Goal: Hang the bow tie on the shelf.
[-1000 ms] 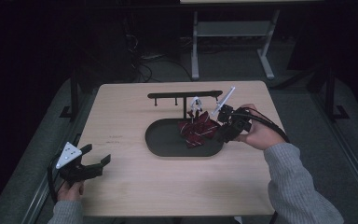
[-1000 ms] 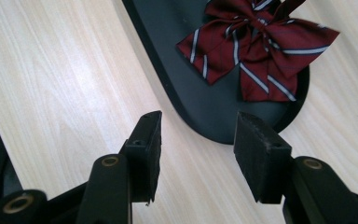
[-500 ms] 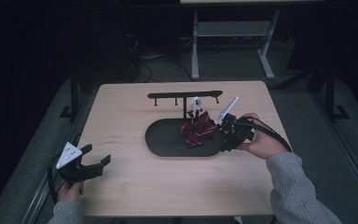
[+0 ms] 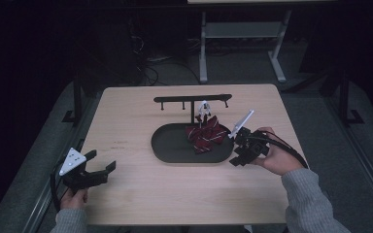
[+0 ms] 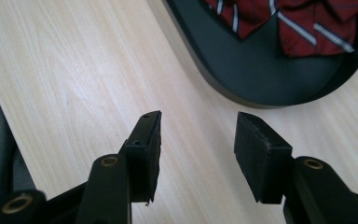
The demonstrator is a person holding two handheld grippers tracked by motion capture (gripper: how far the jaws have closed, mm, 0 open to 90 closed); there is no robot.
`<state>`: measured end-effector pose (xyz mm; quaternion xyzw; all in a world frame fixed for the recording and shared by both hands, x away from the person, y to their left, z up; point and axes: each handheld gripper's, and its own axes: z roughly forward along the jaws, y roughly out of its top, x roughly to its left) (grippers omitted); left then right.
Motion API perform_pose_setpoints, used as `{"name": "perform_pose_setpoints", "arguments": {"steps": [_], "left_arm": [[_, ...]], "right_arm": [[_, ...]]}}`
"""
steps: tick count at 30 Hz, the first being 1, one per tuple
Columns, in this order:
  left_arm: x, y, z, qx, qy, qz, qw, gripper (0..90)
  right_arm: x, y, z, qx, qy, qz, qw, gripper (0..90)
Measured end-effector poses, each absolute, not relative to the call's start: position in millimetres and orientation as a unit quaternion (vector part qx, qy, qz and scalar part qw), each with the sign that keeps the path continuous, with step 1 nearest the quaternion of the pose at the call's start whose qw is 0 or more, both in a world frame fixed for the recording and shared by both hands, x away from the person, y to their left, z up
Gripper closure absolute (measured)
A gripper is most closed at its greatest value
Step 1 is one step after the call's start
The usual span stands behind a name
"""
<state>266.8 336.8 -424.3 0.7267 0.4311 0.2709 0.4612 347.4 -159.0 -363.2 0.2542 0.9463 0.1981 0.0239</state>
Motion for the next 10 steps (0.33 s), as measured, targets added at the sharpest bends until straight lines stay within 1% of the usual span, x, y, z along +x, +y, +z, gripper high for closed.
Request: {"name": "perform_pose_setpoints", "arguments": {"steps": [10], "left_arm": [[268,332,-426,0.733,0.427,0.267,0.458,12.8]], "right_arm": [[333,-166,-375,0.259,0.942,0.21,0.026,49.7]]}}
